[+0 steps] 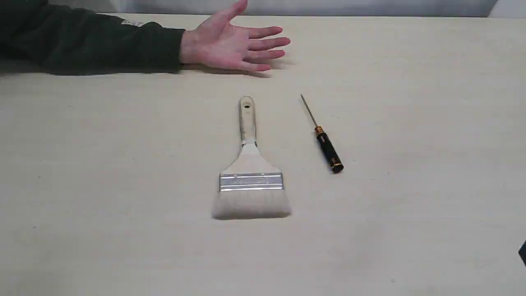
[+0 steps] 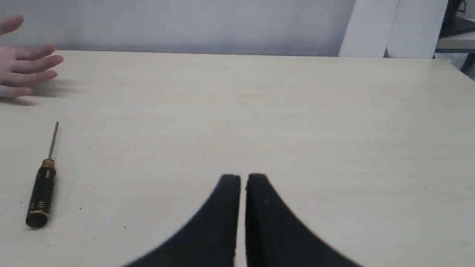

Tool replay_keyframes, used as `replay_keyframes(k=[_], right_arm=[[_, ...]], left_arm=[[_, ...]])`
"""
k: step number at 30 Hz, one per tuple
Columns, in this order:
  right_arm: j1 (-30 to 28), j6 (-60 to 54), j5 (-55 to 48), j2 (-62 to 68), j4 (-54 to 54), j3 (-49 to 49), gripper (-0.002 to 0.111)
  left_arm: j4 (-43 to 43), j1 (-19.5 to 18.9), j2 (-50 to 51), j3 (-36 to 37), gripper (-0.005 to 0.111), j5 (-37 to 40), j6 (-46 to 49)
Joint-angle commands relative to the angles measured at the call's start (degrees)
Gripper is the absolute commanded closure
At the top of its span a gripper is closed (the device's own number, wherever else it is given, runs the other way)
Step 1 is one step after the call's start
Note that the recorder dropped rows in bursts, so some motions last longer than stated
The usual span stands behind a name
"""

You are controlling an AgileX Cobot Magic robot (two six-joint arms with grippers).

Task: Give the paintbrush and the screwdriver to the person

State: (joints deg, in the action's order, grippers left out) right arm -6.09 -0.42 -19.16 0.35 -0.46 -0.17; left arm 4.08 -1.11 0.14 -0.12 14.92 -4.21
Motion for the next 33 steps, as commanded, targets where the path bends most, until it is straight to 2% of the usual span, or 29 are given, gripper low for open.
replay_keyframes(k=[1, 13, 25, 33], right_arm=[[0.2, -0.4, 0.0, -0.3, -0.5, 0.2, 0.104], [0.2, -0.4, 0.9, -0.3, -0.5, 0.2, 0.104], [0.2, -0.2, 20.2, -0.3, 0.0, 0.2, 0.104], [0.2, 0.0, 22.5, -0.3, 0.0, 0.2, 0.104]], left_arm=[[-0.2, 0.5, -0.1, 0.1, 0.107, -0.6, -0.1], [-0.1, 0.5, -0.1, 0.1, 0.107, -0.7, -0.1], [-0.1, 0.5, -0.1, 0.1, 0.107, -0.7, -0.1], [-0.1, 0.5, -0.1, 0.1, 0.107, -0.7, -0.1]])
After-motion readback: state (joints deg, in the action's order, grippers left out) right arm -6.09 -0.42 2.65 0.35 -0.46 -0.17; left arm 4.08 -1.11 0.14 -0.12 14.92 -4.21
